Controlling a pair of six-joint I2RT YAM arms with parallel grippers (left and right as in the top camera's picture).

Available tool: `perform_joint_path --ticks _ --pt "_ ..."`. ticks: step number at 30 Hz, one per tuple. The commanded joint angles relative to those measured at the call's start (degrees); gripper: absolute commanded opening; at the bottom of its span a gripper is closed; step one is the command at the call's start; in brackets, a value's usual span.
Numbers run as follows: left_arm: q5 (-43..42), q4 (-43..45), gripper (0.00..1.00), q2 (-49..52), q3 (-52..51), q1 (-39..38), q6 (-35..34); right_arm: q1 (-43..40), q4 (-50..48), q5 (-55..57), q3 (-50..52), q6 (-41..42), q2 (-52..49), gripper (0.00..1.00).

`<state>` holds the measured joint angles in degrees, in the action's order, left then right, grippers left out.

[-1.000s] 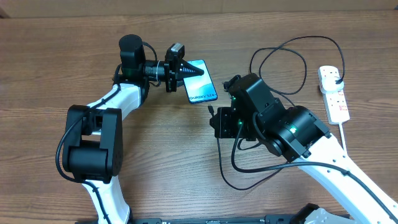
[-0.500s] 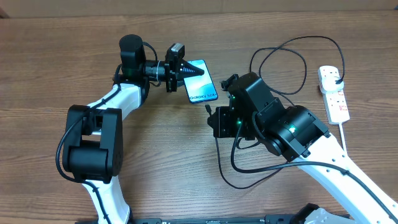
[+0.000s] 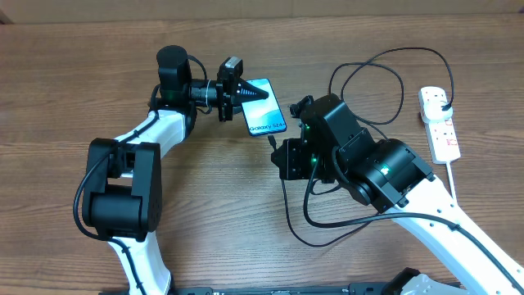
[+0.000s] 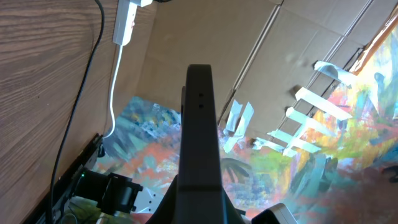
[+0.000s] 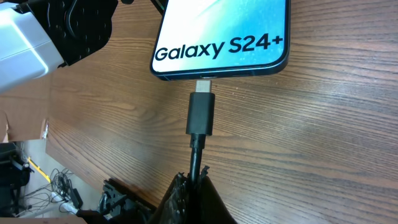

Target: Plug charger to phone and switch on socket

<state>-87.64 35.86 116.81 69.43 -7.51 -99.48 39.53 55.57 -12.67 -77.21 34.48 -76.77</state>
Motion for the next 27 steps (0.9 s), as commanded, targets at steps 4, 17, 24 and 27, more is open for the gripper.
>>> perform_joint_path --ticks 4,17,24,27 --pt "-0.94 0.46 0.04 0.09 1.46 -0.61 -1.75 0.26 -0.26 -0.24 0.20 -0.48 0.24 0.04" --pt "-0.92 0.46 0.04 0.09 1.46 -0.83 -2.99 0.26 -0.22 -0.24 0.20 -0.48 0.24 0.04" --pt "-1.40 0.46 0.04 0.09 1.46 -0.83 -2.99 0.26 0.07 1.09 0.20 -1.97 0.24 0.04" --pt "-2.43 0.48 0.04 0.09 1.46 -0.83 -2.95 0.26 0.44 4.09 0.20 -1.99 0.24 0.04"
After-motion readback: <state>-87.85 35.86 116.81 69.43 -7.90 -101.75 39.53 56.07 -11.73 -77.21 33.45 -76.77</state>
